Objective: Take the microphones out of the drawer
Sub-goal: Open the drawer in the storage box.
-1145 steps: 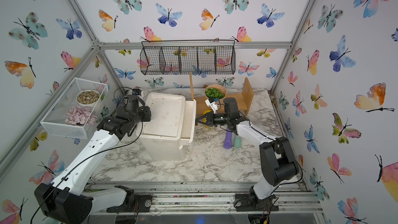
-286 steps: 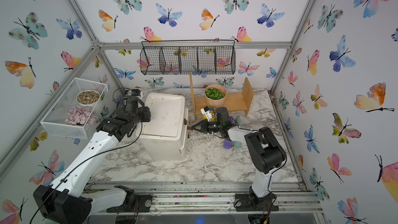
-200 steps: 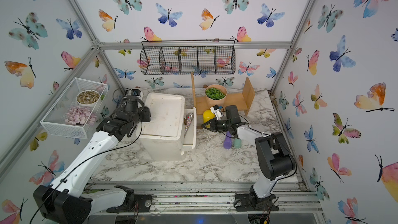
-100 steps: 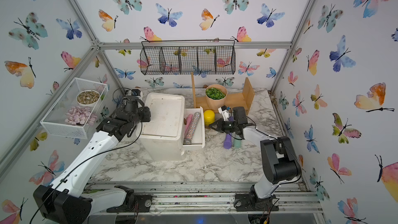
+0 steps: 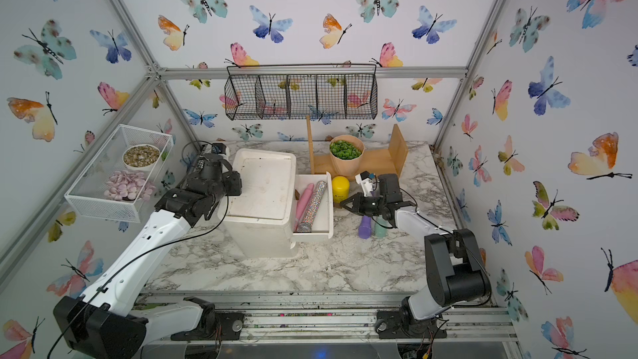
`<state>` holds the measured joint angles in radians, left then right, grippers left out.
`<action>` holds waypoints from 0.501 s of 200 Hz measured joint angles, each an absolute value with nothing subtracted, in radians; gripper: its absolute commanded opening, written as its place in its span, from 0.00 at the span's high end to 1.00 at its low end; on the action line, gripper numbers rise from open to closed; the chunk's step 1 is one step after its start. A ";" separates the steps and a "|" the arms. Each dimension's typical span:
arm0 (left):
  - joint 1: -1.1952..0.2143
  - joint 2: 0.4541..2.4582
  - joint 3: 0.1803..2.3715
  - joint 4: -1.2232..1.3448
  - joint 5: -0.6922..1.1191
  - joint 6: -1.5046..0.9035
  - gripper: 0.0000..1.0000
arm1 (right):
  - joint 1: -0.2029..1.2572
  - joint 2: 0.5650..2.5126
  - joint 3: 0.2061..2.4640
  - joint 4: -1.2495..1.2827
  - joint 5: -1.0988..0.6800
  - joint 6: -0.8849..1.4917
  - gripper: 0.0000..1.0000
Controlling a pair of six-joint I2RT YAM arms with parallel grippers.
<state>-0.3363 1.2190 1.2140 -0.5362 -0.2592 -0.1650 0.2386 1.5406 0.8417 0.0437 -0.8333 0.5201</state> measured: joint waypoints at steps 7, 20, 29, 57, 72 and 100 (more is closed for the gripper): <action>-0.336 1.221 1.216 -0.537 -0.264 -0.162 1.00 | 0.237 1.541 0.840 0.046 -0.834 0.522 0.98; -0.338 1.223 1.218 -0.539 -0.274 -0.156 1.00 | 0.236 1.541 0.839 0.050 -0.834 0.524 0.98; -0.338 1.225 1.220 -0.541 -0.279 -0.153 1.00 | 0.236 1.541 0.839 0.052 -0.834 0.523 0.98; -0.336 1.234 1.230 -0.551 -0.284 -0.150 1.00 | 0.236 1.541 0.847 0.028 -0.810 0.502 0.98; -0.336 1.234 1.231 -0.551 -0.284 -0.150 1.00 | 0.234 1.542 0.865 0.003 -0.804 0.480 0.98; -0.336 1.234 1.231 -0.551 -0.284 -0.150 1.00 | 0.219 1.552 0.896 -0.038 -0.797 0.451 0.98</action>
